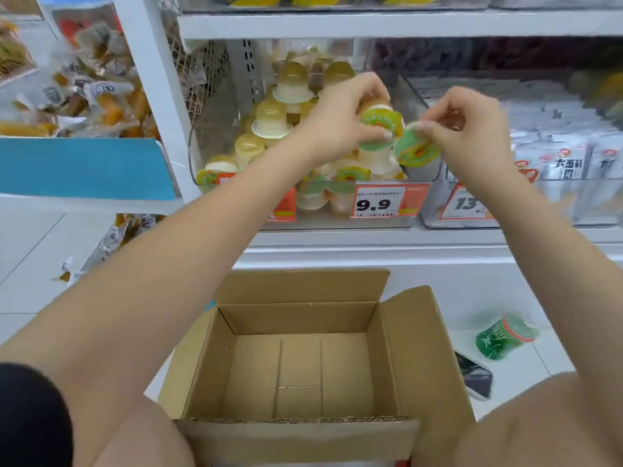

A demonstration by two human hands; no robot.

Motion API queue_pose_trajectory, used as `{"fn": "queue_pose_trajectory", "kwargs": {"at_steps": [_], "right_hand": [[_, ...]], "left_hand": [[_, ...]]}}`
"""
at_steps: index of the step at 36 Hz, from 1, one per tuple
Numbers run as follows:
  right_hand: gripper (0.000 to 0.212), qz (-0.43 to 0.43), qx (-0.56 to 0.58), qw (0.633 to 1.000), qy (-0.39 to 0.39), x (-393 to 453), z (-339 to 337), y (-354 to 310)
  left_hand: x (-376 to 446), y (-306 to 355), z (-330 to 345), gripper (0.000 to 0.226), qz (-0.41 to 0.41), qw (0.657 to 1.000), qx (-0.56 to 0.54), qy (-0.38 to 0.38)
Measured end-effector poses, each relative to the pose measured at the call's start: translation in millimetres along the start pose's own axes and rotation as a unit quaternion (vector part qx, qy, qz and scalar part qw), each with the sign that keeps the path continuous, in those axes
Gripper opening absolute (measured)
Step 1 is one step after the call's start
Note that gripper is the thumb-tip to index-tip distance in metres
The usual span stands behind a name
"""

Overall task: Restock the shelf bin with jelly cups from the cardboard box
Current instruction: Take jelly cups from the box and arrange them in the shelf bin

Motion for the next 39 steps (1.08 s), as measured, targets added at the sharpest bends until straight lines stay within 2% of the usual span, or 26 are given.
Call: {"fn": "queue_pose_trajectory", "kwargs": {"at_steps": [4, 8, 13, 16, 20, 24, 28, 34, 37, 39], "right_hand": [[0.023, -0.043, -0.048, 0.996, -0.065, -6.9, 3.0, 7.3], [0.008, -0.081, -0.086, 0.989, -0.088, -8.7, 3.1, 5.0], [0.007, -0.086, -0.108, 0.989, -0.059, -10.6, 7.1, 2.8], [0.006, -0.056, -0.097, 0.993, -0.040, -11.5, 5.3, 6.0], [0.004, -0.033, -0.055, 0.998, -0.025, -11.8, -1.5, 10.7], [0.010, -0.046, -0.046, 0.995, -0.080, -15.0, -3.3, 9.0], [0.013, -0.060, -0.060, 0.990, -0.113, -11.2, -3.5, 10.0], [0.025, -0.002, 0.000, 0.999, -0.054, -13.4, 1.3, 14.6], [0.024, 0.013, 0.000, 1.000, -0.020, -11.4, -2.4, 15.4], [0.026, 0.010, -0.001, 1.000, -0.026, -11.4, -4.2, 14.1]], "left_hand": [[9.8, -9.5, 21.3, 0.047, -0.008, 0.993, 0.077, -0.093], [9.1, -15.2, 27.3, 0.053, -0.015, 0.990, 0.106, -0.094], [4.3, -9.6, 30.9, 0.056, 0.011, 0.977, 0.190, -0.095], [-3.0, -9.3, 28.7, 0.046, 0.010, 0.979, 0.193, -0.068], [-12.8, -19.5, 22.0, 0.037, -0.003, 0.990, 0.137, -0.026], [-14.9, -22.3, 26.2, 0.051, 0.000, 0.992, 0.125, -0.015], [-13.5, -25.5, 26.6, 0.054, 0.005, 0.992, 0.125, 0.019], [-18.1, -28.9, 23.8, 0.048, -0.028, 0.997, 0.047, 0.061], [-17.8, -28.6, 29.1, 0.050, -0.026, 0.995, 0.083, 0.058], [-17.7, -27.4, 32.4, 0.051, -0.021, 0.991, 0.118, 0.057]]}}
Point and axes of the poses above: each hand's wrist, its own x-axis towards the middle knuckle, its own z-axis out of the palm, y = z × x, the point moved 5 cm from there along x, towards the middle knuckle, and after that the axes turned 15 degrees about -x, right-handed, at the moved point
